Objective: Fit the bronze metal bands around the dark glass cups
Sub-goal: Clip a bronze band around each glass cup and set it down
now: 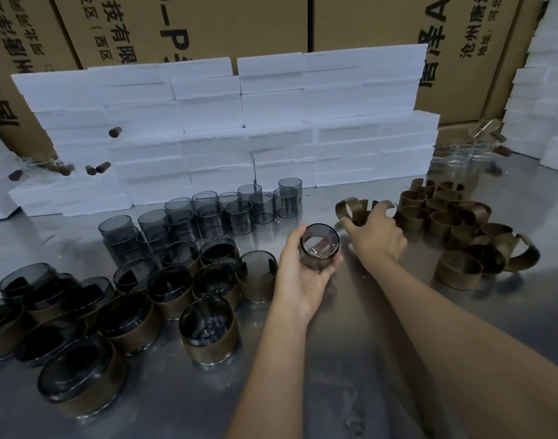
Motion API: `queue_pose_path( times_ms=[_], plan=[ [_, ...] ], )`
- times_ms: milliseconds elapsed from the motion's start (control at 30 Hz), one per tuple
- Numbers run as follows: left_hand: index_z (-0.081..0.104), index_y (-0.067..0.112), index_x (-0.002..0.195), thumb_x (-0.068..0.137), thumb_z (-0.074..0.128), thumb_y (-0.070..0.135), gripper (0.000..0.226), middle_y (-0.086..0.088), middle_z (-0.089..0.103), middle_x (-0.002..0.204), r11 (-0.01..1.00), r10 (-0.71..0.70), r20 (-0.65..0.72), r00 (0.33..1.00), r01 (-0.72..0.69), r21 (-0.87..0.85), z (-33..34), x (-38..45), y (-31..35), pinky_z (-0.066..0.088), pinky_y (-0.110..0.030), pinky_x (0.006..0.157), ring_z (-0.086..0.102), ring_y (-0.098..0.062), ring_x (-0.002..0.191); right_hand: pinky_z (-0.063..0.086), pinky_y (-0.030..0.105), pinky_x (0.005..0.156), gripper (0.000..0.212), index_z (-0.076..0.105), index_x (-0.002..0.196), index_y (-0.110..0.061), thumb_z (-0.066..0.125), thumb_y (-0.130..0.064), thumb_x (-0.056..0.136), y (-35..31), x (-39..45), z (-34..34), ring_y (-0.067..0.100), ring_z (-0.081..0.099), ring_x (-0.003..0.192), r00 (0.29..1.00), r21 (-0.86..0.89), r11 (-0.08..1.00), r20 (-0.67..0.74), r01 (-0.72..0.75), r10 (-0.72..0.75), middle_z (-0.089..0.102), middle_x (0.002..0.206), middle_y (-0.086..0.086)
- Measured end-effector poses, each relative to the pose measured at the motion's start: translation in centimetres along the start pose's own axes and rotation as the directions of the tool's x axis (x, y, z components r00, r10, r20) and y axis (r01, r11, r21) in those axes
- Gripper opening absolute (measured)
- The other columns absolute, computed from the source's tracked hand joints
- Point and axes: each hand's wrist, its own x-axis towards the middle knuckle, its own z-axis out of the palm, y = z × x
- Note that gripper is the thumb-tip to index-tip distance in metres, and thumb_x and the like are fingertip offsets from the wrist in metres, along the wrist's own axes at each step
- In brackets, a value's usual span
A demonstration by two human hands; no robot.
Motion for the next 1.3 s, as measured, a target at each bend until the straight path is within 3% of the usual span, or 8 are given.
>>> queue_pose_path(
  times_ms=[300,400,567,767,900,1000,1100,1300],
  plan=[
    [0.066,0.011,0.105,0.093,0.07,0.029,0.023,-0.021,0.068,0.114,1.0,-0.007,0.009,1.0,0.007,-0.019,-0.1,0.3,-0.1,0.062,-0.038,0.074,0.056,-0.044,0.131,0.041,0.04,0.068,0.051,0.048,0.12,-0.007,0.057,-0.051,0.097,-0.3,1.0,0.6,0.036,0.062,0.104,0.965,-0.155,0.966,-0.131,0.208,-0.228,0.064,0.109,0.015],
    [0.066,0.011,0.105,0.093,0.07,0.029,0.022,-0.021,0.068,0.114,1.0,-0.009,0.02,1.0,0.009,-0.02,-0.3,0.6,-0.1,0.063,-0.036,0.069,0.057,-0.045,0.13,0.038,0.045,0.088,0.056,0.055,0.121,-0.008,0.053,-0.058,0.095,-0.4,2.0,0.7,0.032,0.049,0.112,0.93,-0.396,0.872,-0.1,0.289,-0.353,0.055,0.119,0.014],
    [0.065,0.011,0.106,0.092,0.071,0.029,0.024,-0.022,0.067,0.114,1.0,-0.016,0.023,1.0,0.016,-0.02,-0.5,1.1,-0.1,0.063,-0.037,0.068,0.057,-0.046,0.129,0.032,0.044,0.092,0.039,0.072,0.109,-0.014,0.049,-0.043,0.099,-0.3,3.7,0.5,0.03,0.045,0.112,0.923,-0.484,0.824,-0.078,0.296,-0.377,0.055,0.115,0.011],
    [0.07,0.014,0.099,0.09,0.074,0.026,0.015,-0.018,0.07,0.101,1.0,0.017,0.042,0.999,-0.017,-0.011,-0.6,1.0,-0.1,0.063,-0.045,0.08,0.065,-0.035,0.102,0.036,0.043,0.087,0.044,0.075,0.085,-0.005,0.044,-0.032,0.101,-1.3,2.7,-2.4,0.037,0.058,0.098,0.963,-0.145,0.97,-0.159,0.194,-0.217,0.069,0.086,0.013],
    [0.069,0.008,0.102,0.092,0.074,0.026,0.022,-0.022,0.065,0.111,0.998,0.058,0.012,0.998,-0.059,0.007,-0.3,0.9,-0.2,0.063,-0.044,0.069,0.065,-0.035,0.104,0.045,0.032,0.065,0.038,0.073,0.069,-0.014,0.055,-0.033,0.097,-1.8,0.8,-7.1,0.02,0.063,0.063,0.929,0.457,0.888,0.309,0.042,-0.204,0.067,0.063,0.0],
    [0.068,0.005,0.112,0.094,0.069,0.04,0.039,-0.025,0.068,0.117,0.99,0.109,0.033,0.993,-0.112,0.089,0.0,0.6,-0.2,0.063,-0.045,0.077,0.067,-0.033,0.106,0.037,0.028,0.054,0.04,0.063,0.055,-0.016,0.06,-0.031,0.091,-1.4,-1.9,-9.5,0.009,0.049,0.043,0.811,0.356,0.922,0.489,0.15,-0.321,0.053,0.045,-0.008],
    [0.061,0.0,0.128,0.086,0.068,0.055,0.07,-0.028,0.066,0.127,0.962,0.154,0.08,0.985,-0.168,0.216,0.1,0.0,-0.2,0.061,-0.04,0.081,0.068,-0.034,0.112,0.03,0.029,0.052,0.04,0.048,0.054,-0.015,0.061,-0.031,0.089,-0.9,-4.1,-9.5,0.016,0.049,0.052,0.832,0.076,0.925,0.414,0.373,-0.369,0.048,0.05,-0.005],
    [0.057,0.006,0.13,0.065,0.085,0.044,0.08,-0.004,0.07,0.087,0.916,0.216,0.156,0.964,-0.255,0.308,-0.4,0.0,-0.3,0.061,-0.032,0.077,0.071,-0.018,0.083,0.029,0.028,0.05,0.041,0.049,0.054,-0.017,0.064,-0.034,0.089,-0.9,-5.1,-9.2,0.016,0.051,0.052,0.883,0.072,0.951,0.354,0.302,-0.307,0.052,0.053,-0.004]
  ],
)
